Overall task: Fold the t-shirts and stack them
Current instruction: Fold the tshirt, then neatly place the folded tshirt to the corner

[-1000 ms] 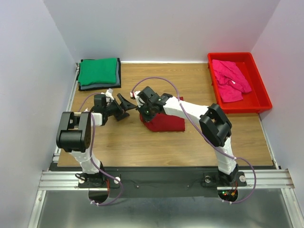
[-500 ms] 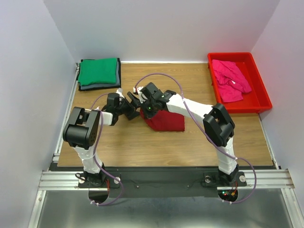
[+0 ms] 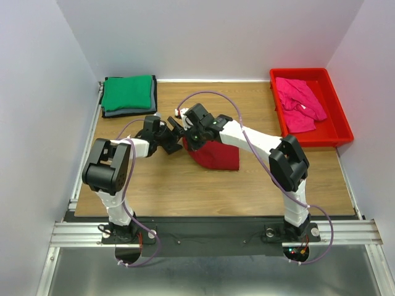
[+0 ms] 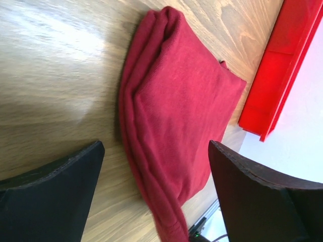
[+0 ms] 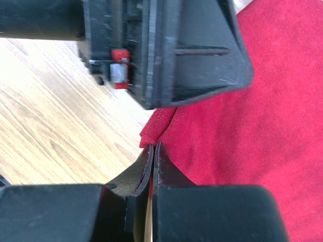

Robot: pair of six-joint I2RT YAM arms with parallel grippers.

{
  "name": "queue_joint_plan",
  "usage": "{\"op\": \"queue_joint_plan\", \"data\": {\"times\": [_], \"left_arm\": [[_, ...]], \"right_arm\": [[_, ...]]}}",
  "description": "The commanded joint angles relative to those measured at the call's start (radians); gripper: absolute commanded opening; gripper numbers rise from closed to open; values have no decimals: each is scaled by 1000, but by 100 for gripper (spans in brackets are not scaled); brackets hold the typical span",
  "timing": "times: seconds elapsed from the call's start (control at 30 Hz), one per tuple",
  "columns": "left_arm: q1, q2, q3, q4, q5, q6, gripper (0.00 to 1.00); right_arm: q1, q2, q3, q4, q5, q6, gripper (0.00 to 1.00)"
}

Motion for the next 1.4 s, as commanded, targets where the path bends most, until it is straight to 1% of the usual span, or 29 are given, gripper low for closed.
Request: {"op": "queue_joint_plan", "data": {"times": [0.0, 0.03, 0.07, 0.17, 0.47, 0.6, 0.77, 0.97, 1.0, 1.07, 1.1, 1.13, 1.17, 1.2, 1.23, 1.27, 1.3, 1.33, 1.37], "left_arm": [[-20, 33, 40, -5, -38, -36, 91], [-23, 33, 37, 1, -46, -39, 90], [-26, 35, 32, 2, -48, -44, 84], [-37, 42, 29, 17, -48, -52, 78], [-37, 98, 69, 63, -84, -67, 73], [-40, 122, 81, 101, -88, -81, 67], [-42, 153, 109, 124, -101, -93, 65], [-48, 185, 147, 144, -107, -95, 53], [-49, 185, 149, 146, -109, -95, 45], [-49, 185, 158, 144, -115, -75, 36], [-49, 184, 166, 126, -118, -63, 22], [-49, 178, 181, 94, -141, -38, 17], [-49, 174, 223, 57, -158, 32, 12], [-49, 173, 251, -19, -172, 80, 8], [-49, 171, 280, -64, -216, 126, 5], [-46, 171, 338, -104, -238, 219, 3], [-42, 173, 363, -154, -250, 261, 1], [-39, 179, 388, -172, -264, 310, 0], [-39, 185, 452, -205, -287, 368, 0]], "right_arm": [[-3, -51, 51, 21, 11, 15, 1], [-3, -51, 54, 23, 15, 18, 0], [-1, -48, 57, 24, 16, 24, 0], [-3, -34, 78, 26, 8, 38, 1], [-1, -22, 92, 26, -37, 55, 0], [-3, -24, 75, 27, -46, 55, 1], [-1, -18, 66, 32, -63, 63, 1], [-3, -7, 75, 37, -70, 67, 1], [-3, -2, 77, 37, -67, 67, 0], [-3, 1, 82, 35, -61, 67, 2], [-3, 2, 83, 35, -60, 66, 6], [-1, 2, 80, 35, -54, 67, 13], [-3, -5, 77, 34, -37, 66, 23], [-4, -11, 63, 35, -29, 60, 48], [-7, -24, 53, 34, -20, 54, 60], [-18, -56, 40, 34, -5, 46, 71], [-27, -71, 25, 34, 2, 43, 90], [-39, -86, -1, 34, 3, 38, 98], [-68, -105, -16, 35, 6, 34, 100]]}}
